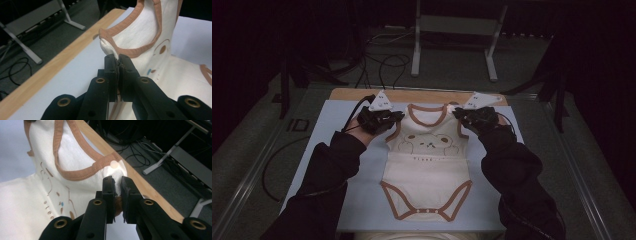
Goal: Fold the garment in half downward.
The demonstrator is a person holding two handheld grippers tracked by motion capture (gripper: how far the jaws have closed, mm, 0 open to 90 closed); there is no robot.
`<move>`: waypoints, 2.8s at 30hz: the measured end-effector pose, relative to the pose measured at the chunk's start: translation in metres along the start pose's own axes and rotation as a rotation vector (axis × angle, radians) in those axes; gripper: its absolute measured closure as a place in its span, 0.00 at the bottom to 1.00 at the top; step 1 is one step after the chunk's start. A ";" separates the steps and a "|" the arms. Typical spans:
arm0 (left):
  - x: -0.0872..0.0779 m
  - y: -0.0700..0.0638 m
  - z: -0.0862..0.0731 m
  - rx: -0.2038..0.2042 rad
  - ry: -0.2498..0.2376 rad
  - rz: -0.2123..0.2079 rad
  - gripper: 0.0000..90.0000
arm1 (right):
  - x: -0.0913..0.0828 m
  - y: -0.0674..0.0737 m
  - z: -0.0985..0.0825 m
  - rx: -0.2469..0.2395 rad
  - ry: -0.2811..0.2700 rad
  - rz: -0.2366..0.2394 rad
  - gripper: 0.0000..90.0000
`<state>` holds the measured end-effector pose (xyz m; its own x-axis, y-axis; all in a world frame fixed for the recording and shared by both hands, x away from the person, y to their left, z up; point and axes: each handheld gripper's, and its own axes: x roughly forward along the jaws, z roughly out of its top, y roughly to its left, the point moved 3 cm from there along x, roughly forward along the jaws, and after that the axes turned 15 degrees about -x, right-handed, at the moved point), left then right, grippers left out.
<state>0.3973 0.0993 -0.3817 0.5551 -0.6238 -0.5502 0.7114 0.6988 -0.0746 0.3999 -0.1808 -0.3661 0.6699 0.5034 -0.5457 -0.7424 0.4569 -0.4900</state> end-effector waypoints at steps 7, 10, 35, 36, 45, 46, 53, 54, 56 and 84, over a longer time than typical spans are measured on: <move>-0.001 -0.008 -0.013 0.015 0.019 -0.012 0.97 | -0.008 0.019 -0.008 -0.001 -0.013 0.031 0.92; -0.002 -0.012 -0.019 0.014 0.019 -0.024 0.97 | -0.012 0.027 -0.012 -0.007 -0.023 0.043 0.92; -0.015 -0.046 -0.076 0.028 0.055 -0.093 0.97 | -0.026 0.091 -0.045 0.008 -0.026 0.159 0.92; -0.015 -0.047 -0.078 0.029 0.054 -0.091 0.97 | -0.026 0.093 -0.046 0.008 -0.024 0.164 0.92; -0.017 -0.057 -0.104 0.025 0.092 -0.136 0.97 | -0.027 0.114 -0.060 0.043 -0.018 0.202 0.92; -0.018 -0.058 -0.107 0.029 0.098 -0.141 0.97 | -0.027 0.116 -0.061 0.042 -0.016 0.209 0.92; -0.013 -0.062 -0.128 0.006 0.135 -0.158 0.96 | -0.024 0.133 -0.073 0.062 0.008 0.259 0.91; -0.012 -0.063 -0.131 0.003 0.142 -0.160 0.96 | -0.023 0.135 -0.075 0.062 0.013 0.265 0.91; -0.013 -0.069 -0.137 0.014 0.162 -0.168 0.96 | -0.023 0.140 -0.078 0.067 0.019 0.278 0.91; -0.010 -0.069 -0.165 -0.081 0.263 -0.246 0.54 | -0.013 0.172 -0.103 0.093 0.087 0.428 0.65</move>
<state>0.2712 0.1148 -0.5084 0.2341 -0.6725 -0.7021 0.7678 0.5709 -0.2908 0.2630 -0.1846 -0.5129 0.2970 0.5998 -0.7429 -0.9466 0.2870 -0.1467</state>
